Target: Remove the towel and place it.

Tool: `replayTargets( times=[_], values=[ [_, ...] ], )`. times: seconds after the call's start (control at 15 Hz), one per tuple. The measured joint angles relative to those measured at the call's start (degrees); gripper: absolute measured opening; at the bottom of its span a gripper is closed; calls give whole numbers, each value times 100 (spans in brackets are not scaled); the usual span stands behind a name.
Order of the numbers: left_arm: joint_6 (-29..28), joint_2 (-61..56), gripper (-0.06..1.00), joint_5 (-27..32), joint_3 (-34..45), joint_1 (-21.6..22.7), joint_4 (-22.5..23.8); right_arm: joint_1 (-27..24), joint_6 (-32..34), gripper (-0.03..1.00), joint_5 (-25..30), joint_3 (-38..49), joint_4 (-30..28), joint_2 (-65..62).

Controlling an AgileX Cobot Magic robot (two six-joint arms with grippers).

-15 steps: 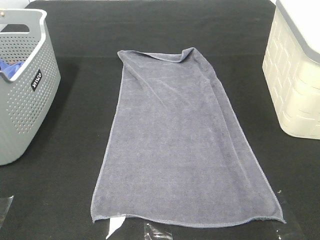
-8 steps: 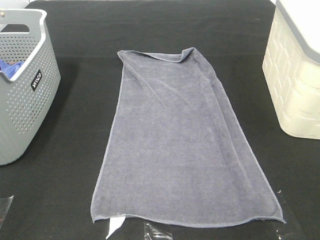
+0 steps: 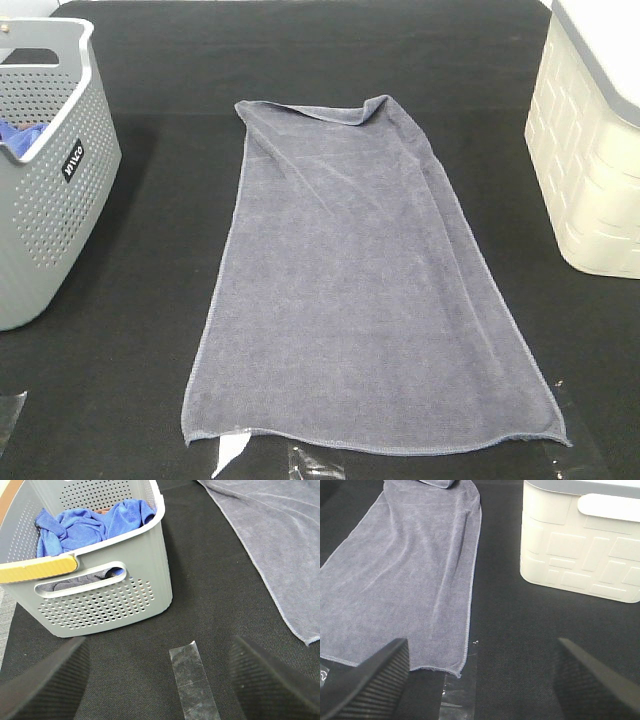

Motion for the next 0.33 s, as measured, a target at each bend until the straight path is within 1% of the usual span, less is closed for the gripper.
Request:
replayTargets(
  times=[0.33],
  values=[
    [0, 0, 74, 0, 0, 0, 0, 0, 0, 74, 0, 0, 6, 0]
  ],
)
